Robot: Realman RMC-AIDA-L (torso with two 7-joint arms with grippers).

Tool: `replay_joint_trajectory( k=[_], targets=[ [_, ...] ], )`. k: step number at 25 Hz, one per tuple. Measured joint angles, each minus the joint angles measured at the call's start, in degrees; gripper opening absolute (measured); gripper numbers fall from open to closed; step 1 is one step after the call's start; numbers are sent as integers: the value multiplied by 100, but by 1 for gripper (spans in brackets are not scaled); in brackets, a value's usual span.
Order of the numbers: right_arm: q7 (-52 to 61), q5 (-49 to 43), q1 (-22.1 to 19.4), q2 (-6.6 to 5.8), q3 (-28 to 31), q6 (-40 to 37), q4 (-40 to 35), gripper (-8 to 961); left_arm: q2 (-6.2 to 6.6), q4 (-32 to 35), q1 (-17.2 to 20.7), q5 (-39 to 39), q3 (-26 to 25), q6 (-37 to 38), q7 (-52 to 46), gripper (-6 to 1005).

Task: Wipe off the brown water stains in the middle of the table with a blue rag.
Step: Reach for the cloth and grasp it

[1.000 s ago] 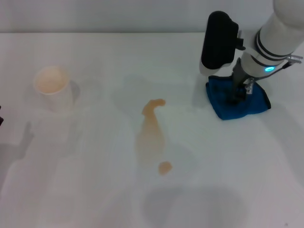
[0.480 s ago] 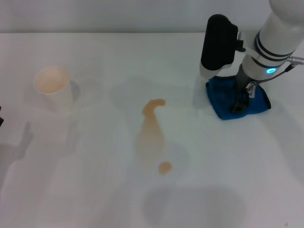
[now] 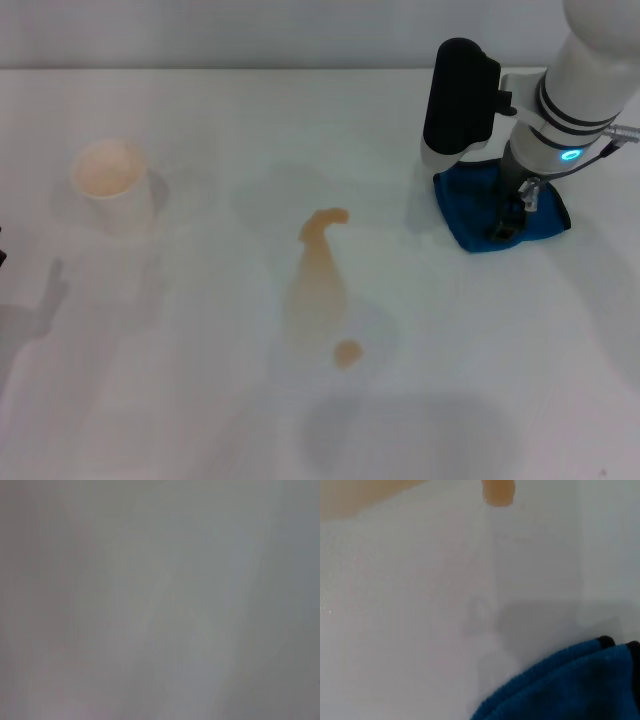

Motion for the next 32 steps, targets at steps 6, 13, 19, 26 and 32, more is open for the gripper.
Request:
replay_joint_trajectory(
  k=[6,13,19,26,32],
  targets=[
    [0,0,-32,6,-8,26,-17,618,0,0,0,0,0,5,0,862],
    [3,-10,-34,7,-26,-38,-50,607,0,0,0,0,-7,16,0,862],
    [-1,-44,-1,6,-29,-72,-50,449,0,1,-3,0,-17,16,0,861],
    [-29,44,18,6,-166,-361,-81,386,0,9,-29,0,-18,16,0,862],
    [-215,360,-19,-15,-152,-829,-305,346,0,1,-37,0,-18,16,0,861]
  ],
)
